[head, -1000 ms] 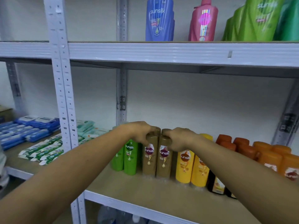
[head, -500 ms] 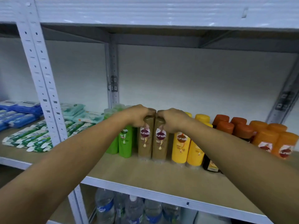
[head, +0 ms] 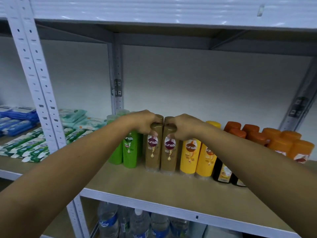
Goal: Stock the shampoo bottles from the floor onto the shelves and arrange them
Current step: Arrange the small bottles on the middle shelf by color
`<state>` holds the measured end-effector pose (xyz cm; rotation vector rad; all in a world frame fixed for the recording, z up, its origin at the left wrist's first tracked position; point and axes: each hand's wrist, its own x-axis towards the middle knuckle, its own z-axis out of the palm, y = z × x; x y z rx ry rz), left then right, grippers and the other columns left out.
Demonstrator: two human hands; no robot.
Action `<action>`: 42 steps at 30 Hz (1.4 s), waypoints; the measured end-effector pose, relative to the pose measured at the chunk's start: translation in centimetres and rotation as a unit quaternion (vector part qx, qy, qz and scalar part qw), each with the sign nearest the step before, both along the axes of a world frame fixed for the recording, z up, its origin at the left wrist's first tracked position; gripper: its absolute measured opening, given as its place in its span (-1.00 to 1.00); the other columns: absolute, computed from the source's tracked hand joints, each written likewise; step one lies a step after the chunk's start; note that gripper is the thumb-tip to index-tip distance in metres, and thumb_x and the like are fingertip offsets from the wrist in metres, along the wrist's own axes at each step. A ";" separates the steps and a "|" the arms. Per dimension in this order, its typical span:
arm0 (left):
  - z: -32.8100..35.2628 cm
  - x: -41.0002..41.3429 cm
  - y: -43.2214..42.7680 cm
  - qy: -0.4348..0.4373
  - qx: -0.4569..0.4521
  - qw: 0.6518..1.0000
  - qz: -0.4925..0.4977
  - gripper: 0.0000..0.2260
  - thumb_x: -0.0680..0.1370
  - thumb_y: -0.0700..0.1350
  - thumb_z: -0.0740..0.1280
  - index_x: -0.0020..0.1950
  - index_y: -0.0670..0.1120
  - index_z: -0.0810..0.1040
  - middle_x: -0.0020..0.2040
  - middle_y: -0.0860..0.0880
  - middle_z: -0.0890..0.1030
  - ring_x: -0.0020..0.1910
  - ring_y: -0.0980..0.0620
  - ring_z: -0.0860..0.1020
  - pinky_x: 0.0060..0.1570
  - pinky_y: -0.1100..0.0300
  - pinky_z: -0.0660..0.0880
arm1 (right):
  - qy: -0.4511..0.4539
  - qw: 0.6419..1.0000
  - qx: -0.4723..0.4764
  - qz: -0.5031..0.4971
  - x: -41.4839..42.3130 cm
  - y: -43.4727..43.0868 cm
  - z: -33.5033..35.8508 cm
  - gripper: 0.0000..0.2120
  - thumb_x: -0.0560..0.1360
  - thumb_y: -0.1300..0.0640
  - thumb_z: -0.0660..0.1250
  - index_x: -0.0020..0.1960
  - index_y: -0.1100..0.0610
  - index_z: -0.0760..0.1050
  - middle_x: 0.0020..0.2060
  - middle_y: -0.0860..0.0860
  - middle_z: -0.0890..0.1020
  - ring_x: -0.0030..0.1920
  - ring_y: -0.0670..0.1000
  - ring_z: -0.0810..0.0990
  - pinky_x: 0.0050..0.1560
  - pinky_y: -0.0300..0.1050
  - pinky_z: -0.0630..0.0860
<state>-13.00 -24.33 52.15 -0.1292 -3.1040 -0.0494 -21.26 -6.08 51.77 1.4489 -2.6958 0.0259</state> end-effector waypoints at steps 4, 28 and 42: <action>1.8 -0.2 -0.6 0.008 0.066 0.998 0.010 -0.56 0.53 0.21 0.41 0.37 0.09 0.53 0.18 0.11 0.64 0.07 0.08 0.56 0.16 0.05 0.51 | -0.050 0.998 -0.047 -0.001 -1.4 0.1 1.1 -0.63 0.54 -0.22 0.24 0.31 -0.17 0.48 0.15 -0.11 0.61 0.15 0.03 0.56 0.11 0.02 0.56; 0.7 -8.4 -1.7 -0.017 0.024 0.997 0.076 -0.59 0.53 0.03 0.43 0.36 -0.01 0.55 0.24 -0.04 0.59 0.05 0.02 0.47 -0.02 0.16 0.40 | -0.037 0.999 0.025 -0.018 -7.3 -3.9 1.6 -0.48 0.51 -0.02 0.43 0.43 0.01 0.43 0.33 0.04 0.52 0.27 0.09 0.49 0.20 -0.04 0.49; 1.0 -6.1 -0.9 0.029 0.041 0.995 0.085 -0.51 0.60 0.16 0.33 0.46 -0.06 0.49 0.36 -0.08 0.57 0.29 -0.08 0.52 0.21 0.09 0.44 | -0.027 0.999 0.001 -0.027 -6.2 -2.4 1.7 -0.49 0.59 -0.07 0.31 0.50 0.02 0.35 0.45 0.02 0.44 0.39 0.10 0.44 0.34 -0.02 0.42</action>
